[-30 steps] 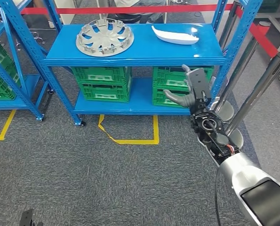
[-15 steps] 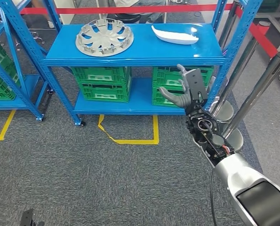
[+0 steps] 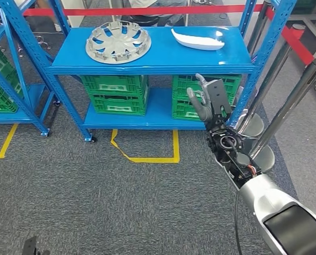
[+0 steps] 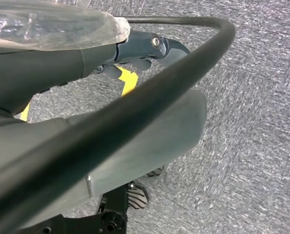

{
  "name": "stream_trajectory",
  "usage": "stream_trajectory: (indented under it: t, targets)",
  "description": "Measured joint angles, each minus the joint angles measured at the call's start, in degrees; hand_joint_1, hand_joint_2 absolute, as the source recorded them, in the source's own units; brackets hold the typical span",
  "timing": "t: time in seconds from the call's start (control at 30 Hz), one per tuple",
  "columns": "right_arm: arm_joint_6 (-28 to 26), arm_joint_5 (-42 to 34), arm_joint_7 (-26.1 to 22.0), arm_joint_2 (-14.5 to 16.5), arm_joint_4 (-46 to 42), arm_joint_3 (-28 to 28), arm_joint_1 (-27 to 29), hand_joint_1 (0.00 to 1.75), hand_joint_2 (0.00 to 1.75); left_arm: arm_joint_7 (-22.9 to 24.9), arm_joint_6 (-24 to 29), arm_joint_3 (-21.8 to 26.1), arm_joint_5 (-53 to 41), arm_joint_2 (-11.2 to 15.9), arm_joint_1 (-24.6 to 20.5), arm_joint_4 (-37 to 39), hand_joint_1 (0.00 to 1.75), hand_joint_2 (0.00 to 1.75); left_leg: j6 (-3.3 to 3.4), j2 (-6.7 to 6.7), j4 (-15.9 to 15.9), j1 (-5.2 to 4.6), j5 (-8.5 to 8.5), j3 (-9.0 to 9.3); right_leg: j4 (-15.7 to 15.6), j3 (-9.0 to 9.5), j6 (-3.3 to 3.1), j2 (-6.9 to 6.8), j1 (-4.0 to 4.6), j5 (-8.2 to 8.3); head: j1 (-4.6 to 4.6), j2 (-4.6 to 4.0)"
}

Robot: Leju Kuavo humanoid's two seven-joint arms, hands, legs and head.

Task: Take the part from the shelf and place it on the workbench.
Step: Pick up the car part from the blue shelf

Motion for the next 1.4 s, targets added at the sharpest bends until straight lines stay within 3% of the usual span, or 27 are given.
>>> stream_trajectory:
  t: [0.13,0.23,0.3,0.37,0.4,0.43,0.47,0.53,0.57,0.63,0.73,0.77,0.83,0.9,0.97,1.0,1.03,1.1,1.13,1.17,1.23,1.27,1.3,1.33,1.37,1.4]
  targets:
    - [0.4,0.01,-0.01,0.24,0.4,-0.26,0.11,0.0,0.0,-0.02,0.01,0.0,0.04,0.08,-0.01,0.0,0.0,0.0,0.24,-0.04,0.25,-0.32,-0.06,-0.24,-0.05,-0.01,0.26,-0.04,-0.17,0.29,-0.19,0.01]
    - [0.42,0.13,0.1,0.26,0.51,-0.39,0.39,0.0,0.0,-0.02,-0.08,0.01,0.02,0.13,0.0,0.02,0.0,0.0,0.81,-0.01,-0.84,0.06,0.34,0.26,1.01,-0.35,0.81,0.0,-0.07,0.78,-0.32,0.01]
    - [0.42,0.28,0.15,0.25,0.52,-0.45,0.43,0.0,0.0,-0.02,-0.17,0.0,0.01,0.13,-0.02,0.02,0.0,0.0,1.19,0.1,-1.6,0.53,0.69,0.83,4.67,-2.36,1.2,0.08,-0.06,-1.38,0.05,0.01]
    - [0.42,0.38,0.26,0.25,0.57,-0.49,0.65,0.0,0.0,-0.02,-0.26,0.0,0.01,0.1,0.02,0.02,0.0,0.0,1.36,0.1,-1.81,0.68,0.45,0.85,12.01,-6.2,1.63,0.1,-0.38,-4.67,0.67,0.01]
    - [0.41,0.43,0.4,0.25,0.59,-0.5,0.94,0.0,0.0,-0.02,-0.32,0.0,0.01,0.08,0.08,0.03,0.0,0.0,1.32,0.06,-1.84,0.73,0.22,0.9,15.12,-7.97,1.85,0.1,-0.63,-5.47,0.92,0.01]
    - [0.4,0.49,0.55,0.25,0.61,-0.5,1.26,0.0,0.0,-0.02,-0.38,0.0,0.01,0.04,0.15,0.04,0.0,0.0,1.18,-0.02,-1.85,0.82,-0.08,1.05,16.47,-9.04,2.09,0.09,-0.9,-5.19,1.02,0.01]
    - [0.4,0.55,0.68,0.25,0.61,-0.51,1.53,0.0,0.0,-0.02,-0.45,0.0,0.01,0.02,0.21,0.06,0.0,0.0,0.91,-0.1,-1.82,0.97,-0.29,1.33,15.55,-9.07,2.31,0.08,-1.19,-3.76,1.12,0.01]
    - [0.39,0.62,0.75,0.22,0.62,-0.61,1.92,0.0,0.0,-0.02,-0.5,0.0,0.01,0.03,0.32,0.12,0.0,0.0,0.09,-0.25,-1.72,1.34,-0.96,2.17,8.87,-6.78,2.81,0.18,-1.79,0.75,1.43,0.01]
    - [0.37,0.63,0.75,0.16,0.64,-0.71,2.05,0.0,0.0,-0.02,-0.52,0.0,0.02,0.1,0.31,0.16,0.0,0.0,-0.37,-0.3,-1.62,1.49,-1.27,2.47,5.52,-5.64,2.98,0.29,-1.82,1.89,1.65,0.0]
    - [0.33,0.66,0.83,0.04,0.67,-0.92,2.47,0.0,0.0,-0.02,-0.52,-0.01,0.03,0.2,0.22,0.25,0.0,0.0,-1.39,-0.32,-1.31,1.6,-1.81,2.52,2.01,-4.16,2.29,0.42,-1.53,1.42,1.82,0.0]
    - [0.15,0.78,0.86,0.01,0.4,-1.35,2.84,0.0,0.0,-0.02,-0.52,-0.02,0.04,0.07,0.11,0.26,0.0,0.0,-2.58,-0.2,0.55,1.77,-1.73,2.1,1.21,-2.8,0.16,0.63,-1.13,0.43,1.23,0.0]
    - [0.07,0.82,0.87,0.02,0.26,-1.56,2.7,0.0,0.0,-0.02,-0.52,-0.02,0.04,0.02,0.04,0.26,0.0,0.0,-2.78,-0.1,2.95,1.83,-1.12,0.79,1.06,-1.98,-0.31,0.73,-1.12,0.11,0.96,0.01]
    - [-0.02,0.92,0.96,0.03,0.05,-1.85,2.57,0.0,0.0,-0.02,-0.52,-0.03,0.04,-0.05,-0.11,0.26,0.0,0.0,-2.88,0.08,10.78,1.79,-0.31,-4.87,0.44,-0.04,-0.94,0.8,-1.03,-0.89,0.09,0.01]
    - [-0.02,1.03,1.18,0.03,0.01,-1.97,2.97,0.0,0.0,-0.02,-0.53,-0.04,0.04,-0.07,-0.05,0.26,0.0,0.0,-2.75,0.09,17.08,1.58,-2.37,-11.41,-0.2,2.19,-1.22,0.87,-0.77,-2.26,-0.64,0.01]
    - [-0.02,1.09,1.26,0.03,-0.04,-2.13,3.36,0.0,0.0,-0.02,-0.54,-0.04,0.04,-0.07,0.27,0.27,0.0,0.0,-2.24,0.09,16.86,1.09,-4.73,-15.25,-0.72,4.77,-1.33,1.14,-0.56,-3.95,-1.13,0.01]
    - [-0.02,1.1,1.26,0.03,-0.06,-2.21,3.41,0.0,0.0,-0.02,-0.54,-0.04,0.04,-0.02,0.46,0.28,0.0,0.0,-1.77,0.08,14.24,0.71,-4.29,-15.88,-0.97,6.2,-1.35,1.27,-0.53,-4.9,-1.29,0.01]
    - [-0.01,1.11,1.26,0.03,-0.07,-2.27,3.5,0.0,0.0,-0.02,-0.54,-0.04,0.03,0.05,0.64,0.31,0.0,0.0,-1.08,0.08,10.2,0.18,-1.34,-15.82,-1.37,7.42,-1.33,1.31,-0.52,-5.91,-1.53,0.01]
    - [0.04,1.13,1.3,-0.04,-0.02,-2.34,3.84,0.0,0.0,-0.02,-0.54,-0.05,0.03,0.37,0.95,0.45,0.0,0.0,0.18,-0.19,2.8,-0.84,7.52,-14.91,-2.64,10.15,-1.13,1.54,-0.42,-7.78,-2.05,0.01]
    - [0.1,1.13,1.36,-0.05,-0.04,-2.35,4.08,0.0,0.0,-0.02,-0.54,-0.05,0.04,0.5,1.0,0.52,0.0,0.0,0.49,-0.31,0.68,-1.17,10.84,-14.05,-4.06,11.63,-1.01,1.61,-0.35,-8.54,-2.32,0.01]
    - [0.11,1.13,1.39,-0.09,-0.1,-2.43,4.22,0.0,0.0,-0.03,-0.54,-0.07,0.06,0.57,1.06,0.59,0.0,0.0,0.45,-0.61,-0.45,-1.26,11.87,-13.09,-4.73,13.41,-0.82,1.8,-0.13,-8.34,-2.48,0.01]
    - [0.07,1.15,1.37,-0.12,-0.3,-2.64,3.85,0.0,0.0,-0.05,-0.55,-0.16,0.05,0.51,0.88,0.62,0.0,0.0,0.29,-0.91,-1.53,-1.11,10.58,-10.25,-1.91,13.86,-0.32,1.76,0.08,-5.73,-2.66,0.0]
    - [0.04,1.16,1.31,-0.18,-0.38,-2.76,3.52,0.0,0.0,-0.07,-0.55,-0.26,0.04,0.45,0.8,0.64,0.0,0.0,0.38,-1.06,-2.03,-1.03,9.92,-8.96,2.17,12.28,0.03,1.58,0.15,-4.12,-2.57,-0.01]
    - [0.09,1.17,1.28,-0.19,-0.41,-2.81,3.24,0.0,0.0,-0.08,-0.55,-0.38,0.04,0.42,0.67,0.64,0.0,0.0,0.63,-0.99,-2.06,-0.99,9.4,-7.79,6.43,9.63,0.34,1.29,0.09,-3.63,-2.41,-0.02]
    - [0.16,1.18,1.28,-0.21,-0.42,-2.83,3.23,0.0,0.0,-0.08,-0.55,-0.51,0.07,0.36,0.58,0.65,0.0,0.0,0.94,-0.9,-2.1,-0.97,8.9,-6.81,9.96,6.94,0.61,1.0,0.06,-4.63,-2.19,-0.02]
    - [0.25,1.21,1.23,-0.21,-0.42,-2.84,3.39,0.0,0.0,-0.08,-0.54,-0.65,0.13,0.28,0.53,0.66,0.0,0.0,1.11,-0.88,-2.08,-1.04,8.25,-5.86,12.19,4.63,0.83,0.81,0.12,-6.88,-1.99,-0.02]
    - [0.33,1.26,1.2,-0.21,-0.41,-2.86,3.57,0.0,0.0,-0.09,-0.53,-0.74,0.24,0.21,0.49,0.66,0.0,0.0,1.31,-0.89,-2.05,-1.08,7.55,-4.92,13.18,2.59,0.96,0.74,0.15,-10.15,-1.75,-0.02]
